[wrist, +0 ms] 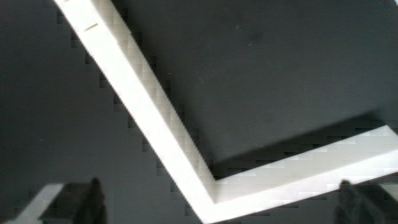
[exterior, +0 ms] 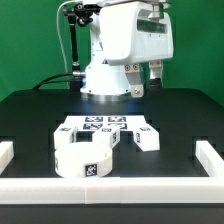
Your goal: Assemble stool
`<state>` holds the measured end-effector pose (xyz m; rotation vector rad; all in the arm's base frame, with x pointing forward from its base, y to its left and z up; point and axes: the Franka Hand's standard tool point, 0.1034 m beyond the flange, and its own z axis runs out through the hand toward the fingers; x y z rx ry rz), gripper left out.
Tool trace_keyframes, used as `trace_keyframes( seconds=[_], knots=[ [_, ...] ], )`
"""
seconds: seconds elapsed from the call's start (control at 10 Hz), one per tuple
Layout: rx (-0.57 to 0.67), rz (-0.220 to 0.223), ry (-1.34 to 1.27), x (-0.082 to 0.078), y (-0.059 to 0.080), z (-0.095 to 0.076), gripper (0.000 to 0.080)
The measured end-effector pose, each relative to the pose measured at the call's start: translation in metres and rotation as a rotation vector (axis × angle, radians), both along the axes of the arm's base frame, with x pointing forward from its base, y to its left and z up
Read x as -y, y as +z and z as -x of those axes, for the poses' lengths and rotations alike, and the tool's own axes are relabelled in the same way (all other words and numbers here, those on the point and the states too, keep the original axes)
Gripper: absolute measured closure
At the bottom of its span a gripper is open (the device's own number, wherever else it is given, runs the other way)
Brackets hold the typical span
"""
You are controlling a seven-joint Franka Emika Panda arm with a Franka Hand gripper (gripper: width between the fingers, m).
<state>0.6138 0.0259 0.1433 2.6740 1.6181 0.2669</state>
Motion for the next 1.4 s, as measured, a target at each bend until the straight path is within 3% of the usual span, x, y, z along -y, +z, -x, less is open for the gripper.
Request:
trace_keyframes(
  seconds=[0.5,0.8,1.0,1.4],
  knots=[
    [0.006,-0.001,0.011,0.004,-0.002,0.001,0.0150],
    [0.029,0.041,0.132,0.052,-0.022,0.028,0.0150],
    [0.014,0.055,0.160,0.093,-0.041,0.043,0.0150],
    [0.012,0.062,0.172,0.093,-0.042,0.043,0.0150]
  ],
)
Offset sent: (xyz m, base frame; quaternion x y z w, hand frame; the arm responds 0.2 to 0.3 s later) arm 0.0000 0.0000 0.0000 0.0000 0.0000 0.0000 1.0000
